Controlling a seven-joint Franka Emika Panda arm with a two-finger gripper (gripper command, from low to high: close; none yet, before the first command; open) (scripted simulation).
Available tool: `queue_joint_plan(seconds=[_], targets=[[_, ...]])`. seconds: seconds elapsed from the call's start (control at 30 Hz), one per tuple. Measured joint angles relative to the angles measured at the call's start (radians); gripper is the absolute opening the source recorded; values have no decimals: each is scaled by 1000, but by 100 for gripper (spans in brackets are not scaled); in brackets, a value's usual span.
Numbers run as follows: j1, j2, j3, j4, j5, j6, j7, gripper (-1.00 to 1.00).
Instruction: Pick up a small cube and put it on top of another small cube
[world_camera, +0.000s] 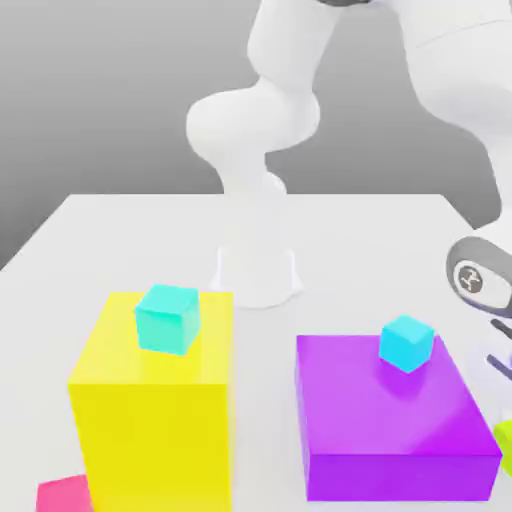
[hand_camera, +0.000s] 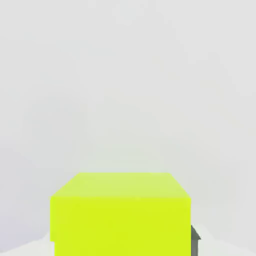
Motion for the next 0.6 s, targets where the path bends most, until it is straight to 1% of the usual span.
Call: queue_joint_plan(seconds=[0.13,0.17,0.4,0.5,0.6], targets=[[2,-127,-3,-28,-1,-99,1,-100],[-5,-157,2,-44,13,-119,-6,-100],[-45,-367,22,-187,117,-219,-61,-100],[-54,-464,18,-251,131,-256,-64,-100],[-64,-566,14,-317,122,-289,-53,-100]])
